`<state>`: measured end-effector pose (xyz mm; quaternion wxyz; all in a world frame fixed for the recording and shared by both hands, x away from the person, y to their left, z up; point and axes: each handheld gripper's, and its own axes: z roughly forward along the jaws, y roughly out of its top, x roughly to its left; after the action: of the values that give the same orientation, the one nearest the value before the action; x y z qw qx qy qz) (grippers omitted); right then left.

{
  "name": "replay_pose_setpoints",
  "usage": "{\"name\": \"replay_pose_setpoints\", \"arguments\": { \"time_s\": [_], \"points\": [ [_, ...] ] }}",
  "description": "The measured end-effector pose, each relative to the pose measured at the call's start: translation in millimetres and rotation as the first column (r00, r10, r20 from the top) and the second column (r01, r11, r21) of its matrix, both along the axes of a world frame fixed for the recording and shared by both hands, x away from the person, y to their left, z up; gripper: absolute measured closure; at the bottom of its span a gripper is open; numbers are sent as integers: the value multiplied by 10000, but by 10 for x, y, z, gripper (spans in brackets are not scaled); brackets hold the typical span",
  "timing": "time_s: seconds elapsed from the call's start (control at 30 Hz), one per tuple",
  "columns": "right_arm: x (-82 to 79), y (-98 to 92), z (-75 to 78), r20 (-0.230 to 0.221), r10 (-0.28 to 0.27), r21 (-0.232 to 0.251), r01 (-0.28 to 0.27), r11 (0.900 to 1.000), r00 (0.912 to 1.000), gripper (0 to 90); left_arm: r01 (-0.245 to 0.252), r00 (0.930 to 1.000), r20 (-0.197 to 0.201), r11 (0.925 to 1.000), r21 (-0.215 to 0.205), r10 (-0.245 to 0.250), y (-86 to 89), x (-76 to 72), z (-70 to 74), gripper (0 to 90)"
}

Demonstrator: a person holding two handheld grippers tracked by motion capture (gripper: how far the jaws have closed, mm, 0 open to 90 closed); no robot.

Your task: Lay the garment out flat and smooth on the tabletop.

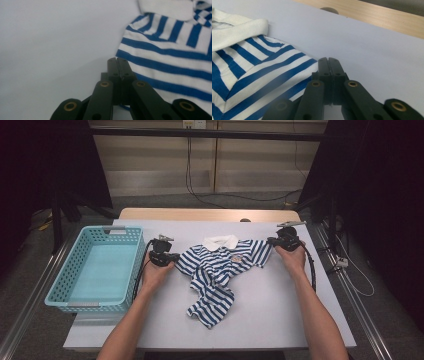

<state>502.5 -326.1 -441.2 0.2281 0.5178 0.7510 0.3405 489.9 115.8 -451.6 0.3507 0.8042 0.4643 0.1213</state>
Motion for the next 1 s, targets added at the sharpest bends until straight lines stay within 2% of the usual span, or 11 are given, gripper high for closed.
{"name": "replay_pose_setpoints", "arguments": {
  "time_s": [0.03,0.2,0.3,0.47,0.6,0.7,0.77,0.8,0.87,0.97,1.0],
  "points": [
    [13,-7,8,61,31,-4,-31,10000,10000,900,-320,9995,-47,9987,-391,318,-3,28,-2,900],
    [42,-22,39,71,-76,35,76,10000,9999,900,-584,9981,157,9978,-322,589,15,179,85,900],
    [70,-75,14,114,-85,-244,87,9997,9999,900,-872,9957,281,9954,-395,884,54,275,142,900],
    [120,-156,26,169,-488,-235,492,9985,9987,900,-936,9946,373,9931,-704,964,53,379,155,900],
    [153,-135,14,298,-742,-448,754,9961,9968,900,-847,9959,278,9949,-544,863,23,402,81,896],
    [148,-140,-30,53,-689,-298,690,9972,9976,825,-691,9973,223,9971,-305,698,5,380,74,810],
    [122,-152,-23,140,-732,-284,735,9969,9972,710,-846,9959,279,9956,-396,858,-6,355,104,687],
    [99,-161,-9,203,-860,-66,861,9963,9961,690,-677,9971,310,9970,-362,689,2,332,133,637],
    [39,-171,24,385,-738,269,728,9970,9965,655,-508,9971,535,9963,-698,546,-15,271,182,611],
    [-110,-113,52,532,-312,562,282,9980,9981,558,-176,9952,948,9959,-886,261,-52,144,254,500],
    [-150,-103,54,600,-187,589,152,9982,9980,538,118,9941,1078,9986,-513,-62,-41,99,289,483]
  ]
}}
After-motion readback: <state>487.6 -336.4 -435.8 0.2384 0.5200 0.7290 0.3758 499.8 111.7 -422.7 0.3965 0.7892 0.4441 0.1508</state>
